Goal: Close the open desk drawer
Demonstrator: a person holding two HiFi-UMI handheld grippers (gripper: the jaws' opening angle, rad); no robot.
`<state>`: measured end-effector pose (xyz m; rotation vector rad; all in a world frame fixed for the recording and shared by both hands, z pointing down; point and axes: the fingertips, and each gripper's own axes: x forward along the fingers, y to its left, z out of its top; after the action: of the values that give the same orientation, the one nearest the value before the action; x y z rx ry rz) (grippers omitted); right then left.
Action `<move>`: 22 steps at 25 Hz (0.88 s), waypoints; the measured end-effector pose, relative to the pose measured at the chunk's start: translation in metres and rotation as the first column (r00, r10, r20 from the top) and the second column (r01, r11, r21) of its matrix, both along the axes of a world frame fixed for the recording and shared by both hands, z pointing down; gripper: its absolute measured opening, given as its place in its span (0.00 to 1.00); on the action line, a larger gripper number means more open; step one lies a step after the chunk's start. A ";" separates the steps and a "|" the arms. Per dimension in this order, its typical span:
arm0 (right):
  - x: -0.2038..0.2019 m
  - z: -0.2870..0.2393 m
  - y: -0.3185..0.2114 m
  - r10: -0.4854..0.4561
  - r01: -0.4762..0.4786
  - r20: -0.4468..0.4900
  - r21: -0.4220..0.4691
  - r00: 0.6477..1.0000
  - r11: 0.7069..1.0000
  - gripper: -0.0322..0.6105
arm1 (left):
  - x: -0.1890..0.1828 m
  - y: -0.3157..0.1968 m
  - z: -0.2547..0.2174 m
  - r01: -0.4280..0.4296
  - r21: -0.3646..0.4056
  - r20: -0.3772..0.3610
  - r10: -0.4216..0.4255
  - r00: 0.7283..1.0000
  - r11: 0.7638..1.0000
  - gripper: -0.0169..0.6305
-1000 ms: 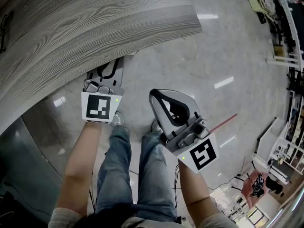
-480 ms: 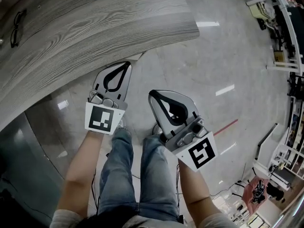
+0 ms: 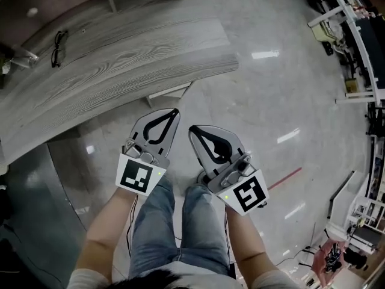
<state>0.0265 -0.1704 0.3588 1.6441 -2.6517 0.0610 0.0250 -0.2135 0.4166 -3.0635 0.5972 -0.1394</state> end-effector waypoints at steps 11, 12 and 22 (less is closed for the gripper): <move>-0.018 -0.084 0.030 -0.054 0.054 -0.010 0.028 0.998 0.998 0.06 | -0.025 0.048 -0.116 0.019 0.024 -0.043 -0.018 0.999 1.000 0.04; -0.019 -0.089 0.031 -0.060 0.061 -0.010 0.029 0.998 0.998 0.06 | -0.027 0.051 -0.124 0.023 0.022 -0.047 -0.022 0.999 1.000 0.04; -0.026 -0.126 0.061 -0.109 0.111 -0.029 0.047 0.994 0.993 0.06 | -0.033 0.093 -0.179 0.011 0.035 -0.064 -0.009 0.998 0.999 0.04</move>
<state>0.0002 -0.1095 0.2323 1.4972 -2.7393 -0.0270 -0.0085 -0.1205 0.2376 -3.0412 0.6109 -0.0311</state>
